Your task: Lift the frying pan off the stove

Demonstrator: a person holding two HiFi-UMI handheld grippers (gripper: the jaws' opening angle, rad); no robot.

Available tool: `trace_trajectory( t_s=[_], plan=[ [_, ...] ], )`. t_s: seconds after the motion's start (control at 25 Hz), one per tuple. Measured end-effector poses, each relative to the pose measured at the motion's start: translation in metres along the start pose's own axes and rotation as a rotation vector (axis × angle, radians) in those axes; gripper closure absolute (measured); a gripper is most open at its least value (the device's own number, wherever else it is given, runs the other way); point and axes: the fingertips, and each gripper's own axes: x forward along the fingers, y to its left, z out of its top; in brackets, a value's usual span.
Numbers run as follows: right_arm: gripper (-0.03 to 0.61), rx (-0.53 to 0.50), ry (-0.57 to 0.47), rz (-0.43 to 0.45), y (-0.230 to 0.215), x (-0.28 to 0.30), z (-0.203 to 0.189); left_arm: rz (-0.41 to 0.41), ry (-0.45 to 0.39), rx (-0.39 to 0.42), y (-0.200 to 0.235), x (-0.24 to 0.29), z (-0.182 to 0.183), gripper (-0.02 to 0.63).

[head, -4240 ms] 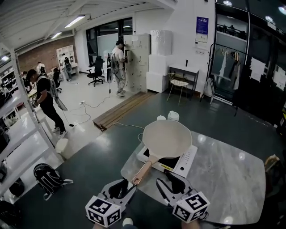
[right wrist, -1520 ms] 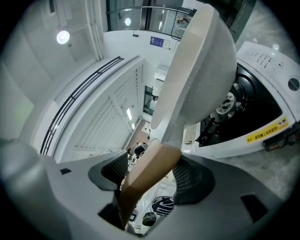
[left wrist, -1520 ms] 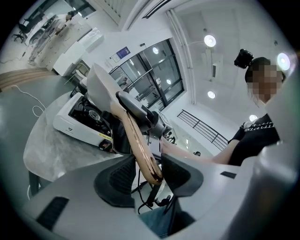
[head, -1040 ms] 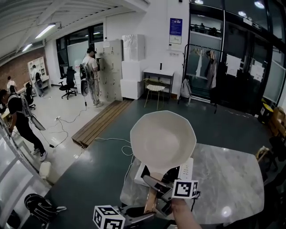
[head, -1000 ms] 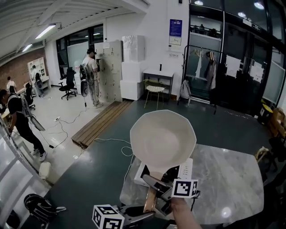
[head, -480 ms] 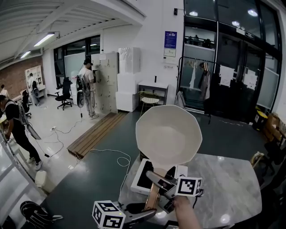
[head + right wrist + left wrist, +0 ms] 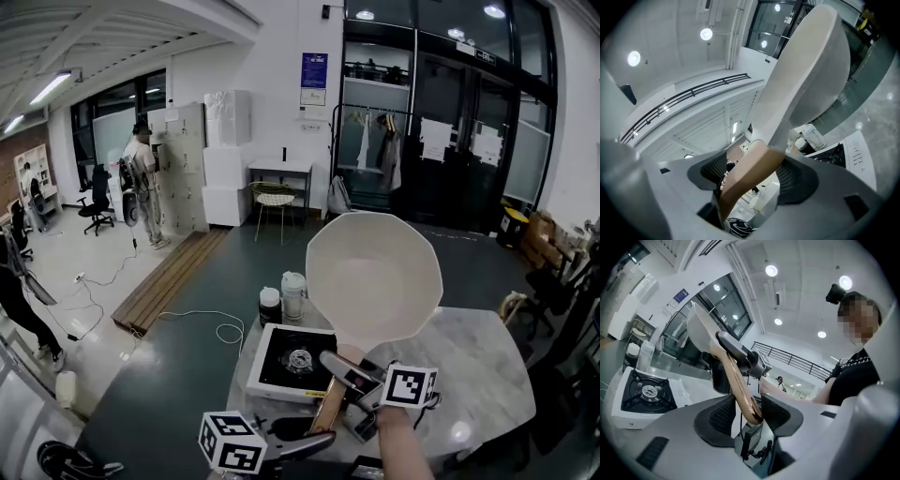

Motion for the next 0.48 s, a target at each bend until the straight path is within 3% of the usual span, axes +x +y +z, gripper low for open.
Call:
trace_trajectory(
  t_s=[0.24, 0.48],
  plan=[
    [0.254, -0.019, -0.068, -0.083, -0.011, -0.051, 0.022, -0.106, 0.042, 0.006, -0.019, 0.037, -0.003, 0.431],
    [0.252, -0.029, -0.122, -0.138, -0.019, -0.085, 0.038, -0.163, 0.061, 0.017, -0.028, 0.062, -0.003, 0.433]
  ],
)
